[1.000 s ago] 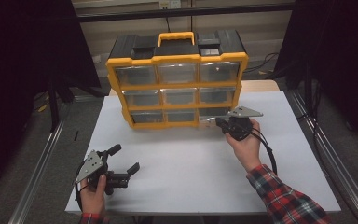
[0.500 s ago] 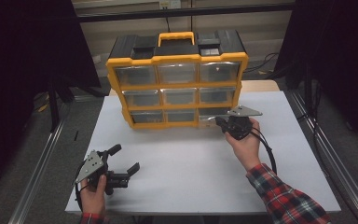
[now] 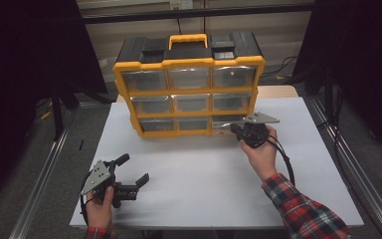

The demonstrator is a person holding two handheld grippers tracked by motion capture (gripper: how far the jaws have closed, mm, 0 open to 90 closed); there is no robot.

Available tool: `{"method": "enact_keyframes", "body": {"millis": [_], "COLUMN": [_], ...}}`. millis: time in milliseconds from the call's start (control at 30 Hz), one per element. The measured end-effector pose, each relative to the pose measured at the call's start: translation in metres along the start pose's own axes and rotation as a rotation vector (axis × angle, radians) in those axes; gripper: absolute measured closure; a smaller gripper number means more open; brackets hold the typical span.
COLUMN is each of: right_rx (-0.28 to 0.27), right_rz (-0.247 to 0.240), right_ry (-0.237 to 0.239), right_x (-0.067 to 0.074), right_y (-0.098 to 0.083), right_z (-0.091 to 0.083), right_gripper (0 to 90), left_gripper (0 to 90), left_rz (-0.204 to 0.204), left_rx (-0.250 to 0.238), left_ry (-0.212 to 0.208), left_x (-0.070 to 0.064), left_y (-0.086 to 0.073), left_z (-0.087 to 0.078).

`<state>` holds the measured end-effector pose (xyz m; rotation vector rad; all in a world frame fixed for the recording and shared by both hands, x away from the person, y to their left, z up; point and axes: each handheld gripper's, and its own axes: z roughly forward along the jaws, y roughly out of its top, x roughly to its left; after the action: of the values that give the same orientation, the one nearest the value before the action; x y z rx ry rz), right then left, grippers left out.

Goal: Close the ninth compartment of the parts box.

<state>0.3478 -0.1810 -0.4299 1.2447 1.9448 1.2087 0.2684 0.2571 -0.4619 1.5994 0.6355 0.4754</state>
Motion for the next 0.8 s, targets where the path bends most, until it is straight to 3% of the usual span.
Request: {"method": "enact_keyframes", "body": {"millis": [800], "right_rx": [-0.003], "right_rz": [0.001], "right_ry": [-0.010], "right_x": [-0.0017], "right_y": [0.0041], "right_z": [0.0087], "right_gripper": [90.0], "left_gripper": [0.0], "left_rz": [0.002], "left_rx": [-0.002], "left_ry": [0.002], "left_x": [0.0001], "left_y": [0.0001], "left_z": [0.0001]}}
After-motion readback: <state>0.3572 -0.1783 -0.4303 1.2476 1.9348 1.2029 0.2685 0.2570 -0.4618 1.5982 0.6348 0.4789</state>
